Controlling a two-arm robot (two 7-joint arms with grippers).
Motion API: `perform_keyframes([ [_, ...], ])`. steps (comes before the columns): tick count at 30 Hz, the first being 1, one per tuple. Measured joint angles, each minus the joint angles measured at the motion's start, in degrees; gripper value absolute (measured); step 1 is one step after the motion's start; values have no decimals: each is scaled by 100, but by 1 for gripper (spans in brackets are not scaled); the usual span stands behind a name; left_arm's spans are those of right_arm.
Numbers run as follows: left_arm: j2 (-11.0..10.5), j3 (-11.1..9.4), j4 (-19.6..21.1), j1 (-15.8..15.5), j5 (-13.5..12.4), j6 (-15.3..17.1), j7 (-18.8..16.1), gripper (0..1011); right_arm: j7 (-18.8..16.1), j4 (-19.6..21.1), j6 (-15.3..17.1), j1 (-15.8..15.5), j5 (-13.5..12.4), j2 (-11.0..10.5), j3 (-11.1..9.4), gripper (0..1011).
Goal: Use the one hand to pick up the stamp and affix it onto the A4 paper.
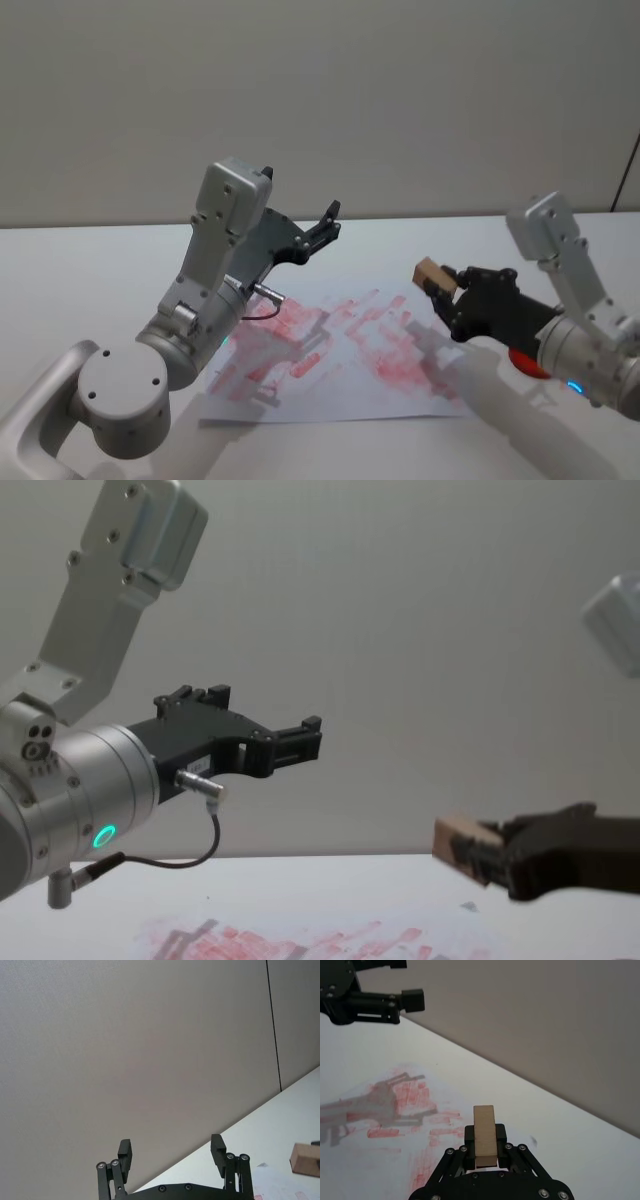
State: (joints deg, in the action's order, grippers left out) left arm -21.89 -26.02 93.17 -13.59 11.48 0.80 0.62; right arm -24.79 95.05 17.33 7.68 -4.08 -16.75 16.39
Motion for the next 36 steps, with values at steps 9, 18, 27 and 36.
perform_keyframes([
  [9, 0, 0, 0, 0, 0, 0, 0, 1001, -271, -229, 289, 40, 178, 3, 92, 217],
  [18, 0, 0, 0, 0, 0, 0, 0, 1001, -333, -463, 382, 76, 189, 38, 144, 217],
  [27, 0, 0, 0, 0, 0, 0, 0, 1001, -250, -629, 410, 59, 87, 76, 182, 217],
  [36, 0, 0, 0, 0, 0, 0, 0, 1001, -126, -789, 399, -1, -28, 111, 226, 217],
])
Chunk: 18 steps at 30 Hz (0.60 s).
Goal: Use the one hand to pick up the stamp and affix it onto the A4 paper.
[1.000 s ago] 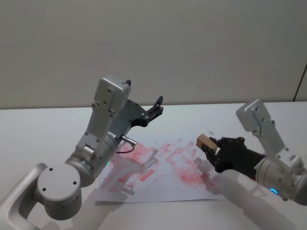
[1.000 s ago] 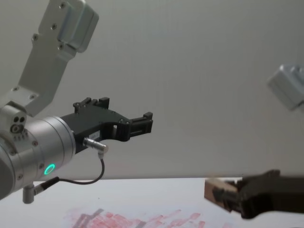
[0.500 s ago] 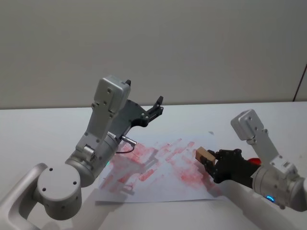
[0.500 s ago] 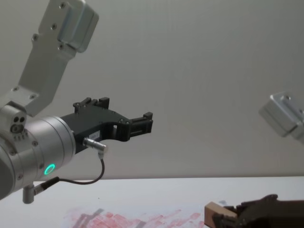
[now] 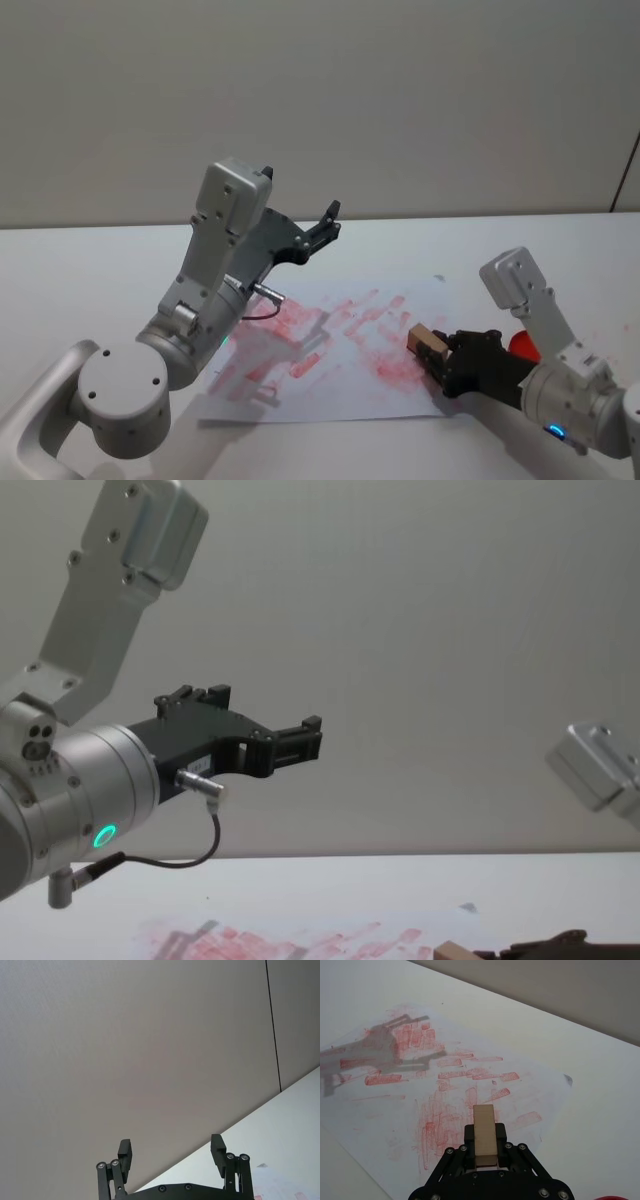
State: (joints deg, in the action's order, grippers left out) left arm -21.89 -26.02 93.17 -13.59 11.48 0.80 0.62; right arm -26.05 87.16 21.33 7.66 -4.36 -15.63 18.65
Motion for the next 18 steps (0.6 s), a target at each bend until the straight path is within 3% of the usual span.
perform_keyframes([
  [18, 0, 0, 0, 0, 0, 0, 0, 1001, 71, -149, -147, -4, 77, 54, 85, 217],
])
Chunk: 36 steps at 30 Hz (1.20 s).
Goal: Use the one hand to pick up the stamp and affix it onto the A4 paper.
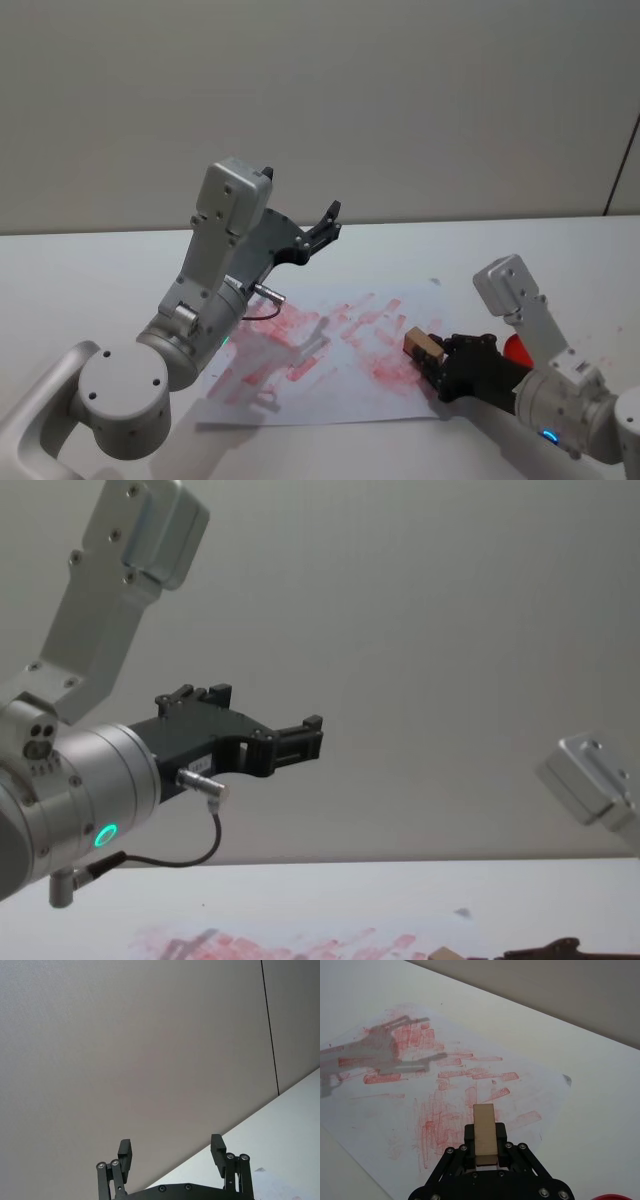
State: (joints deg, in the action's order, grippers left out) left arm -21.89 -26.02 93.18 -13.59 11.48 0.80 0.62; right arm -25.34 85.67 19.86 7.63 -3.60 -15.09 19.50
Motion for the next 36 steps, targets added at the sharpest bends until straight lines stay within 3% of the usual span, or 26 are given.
perform_keyframes([
  [7, 0, 0, 0, 0, 0, 0, 0, 1001, 70, 88, -133, -3, 2, -1, 15, 216],
  [15, 0, 0, 0, 0, 0, 0, 0, 1001, 317, 466, -413, 2, -171, -42, -84, 217],
  [25, 0, 0, 0, 0, 0, 0, 0, 1001, 979, 1154, -657, -262, -626, -268, -335, 217],
  [36, 0, 0, 0, 0, 0, 0, 0, 1001, 1643, 1701, -453, -768, -1187, -646, -625, 217],
])
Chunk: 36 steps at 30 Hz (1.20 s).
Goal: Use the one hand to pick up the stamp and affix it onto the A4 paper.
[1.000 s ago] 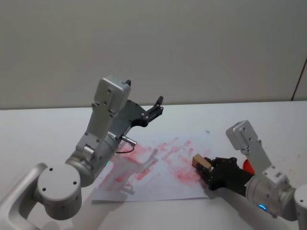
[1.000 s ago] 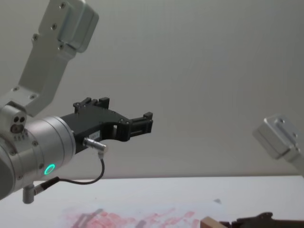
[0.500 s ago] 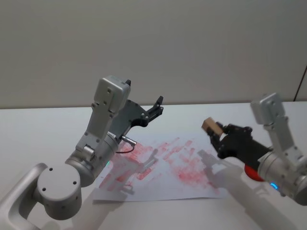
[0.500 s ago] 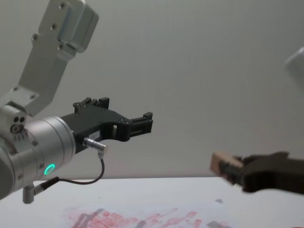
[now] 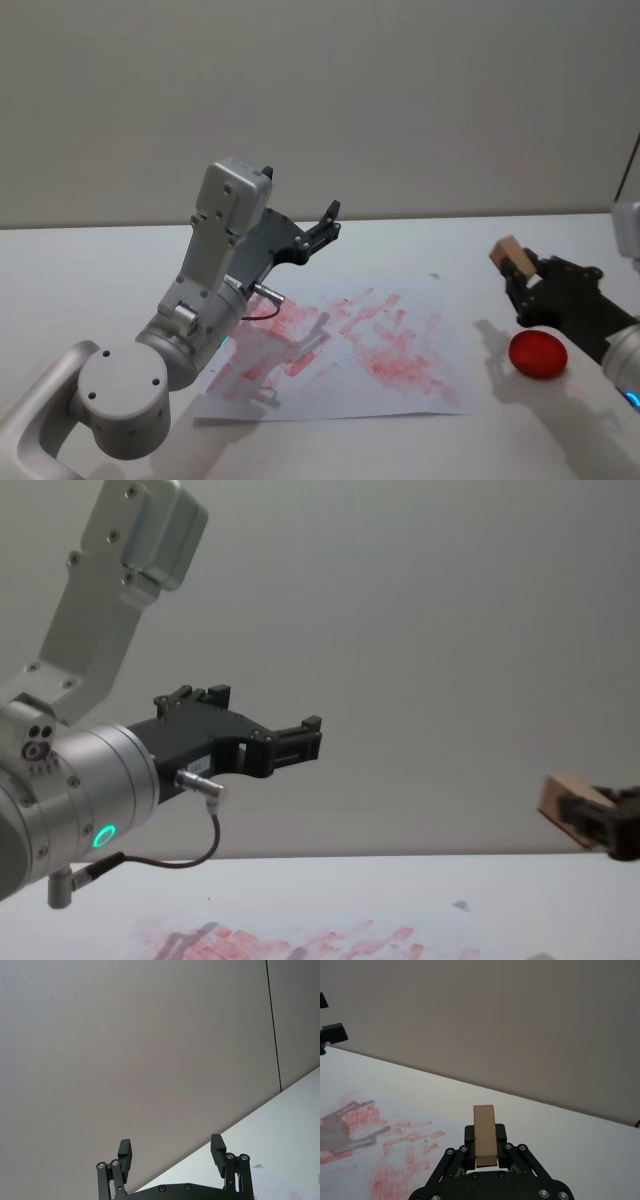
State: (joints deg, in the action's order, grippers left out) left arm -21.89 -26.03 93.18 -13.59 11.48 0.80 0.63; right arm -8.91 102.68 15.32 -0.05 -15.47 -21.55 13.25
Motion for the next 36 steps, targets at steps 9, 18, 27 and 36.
perform_keyframes([
  [9, 0, 0, 0, 0, 0, 0, 0, 1001, 202, 144, 369, -264, -259, -230, -146, 217],
  [18, 0, 0, 0, 0, 0, 0, 0, 1001, 118, 11, 734, -241, -196, -325, -177, 217],
  [27, -1, 0, 0, 0, 0, 0, 0, 1001, -115, -272, 1023, -56, 46, -306, -132, 217],
  [36, 0, 0, 0, 0, 0, 0, 0, 1001, -338, -549, 1203, 138, 241, -231, -62, 217],
])
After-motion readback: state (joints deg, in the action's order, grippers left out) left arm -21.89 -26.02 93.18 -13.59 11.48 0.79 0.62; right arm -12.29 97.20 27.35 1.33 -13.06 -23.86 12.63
